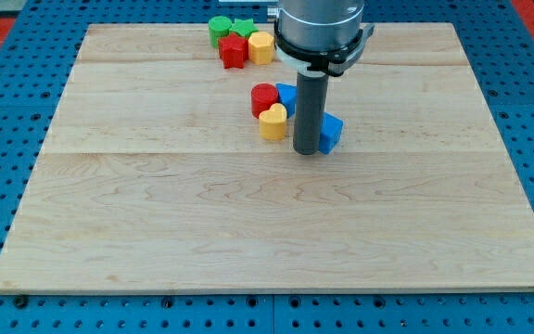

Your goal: Push the blue triangle towards the center right

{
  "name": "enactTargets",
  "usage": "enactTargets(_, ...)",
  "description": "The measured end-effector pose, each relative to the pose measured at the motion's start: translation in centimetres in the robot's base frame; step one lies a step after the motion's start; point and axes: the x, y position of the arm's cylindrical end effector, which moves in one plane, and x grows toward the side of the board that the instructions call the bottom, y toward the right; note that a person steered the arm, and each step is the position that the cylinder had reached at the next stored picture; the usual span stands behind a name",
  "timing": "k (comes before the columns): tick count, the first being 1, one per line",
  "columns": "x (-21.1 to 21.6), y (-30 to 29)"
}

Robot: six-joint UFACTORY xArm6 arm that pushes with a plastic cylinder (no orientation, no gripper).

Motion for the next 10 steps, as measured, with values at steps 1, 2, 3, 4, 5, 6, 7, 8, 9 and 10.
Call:
enactTargets(1, -0.6, 0.1)
enactTargets(2, -0.4, 2.2)
enactTargets(3, -1.3, 3.9)
enactTargets(4, -2.2, 2.9)
enactTargets(5, -5.2, 0.3)
enactTargets(6, -6.0, -3.4)
enactTargets(7, -6.4, -6.9)
enactTargets(8, -9.2, -7.3)
enactTargets(9, -9.1, -2.2)
enactTargets(10, -9.0, 3.5)
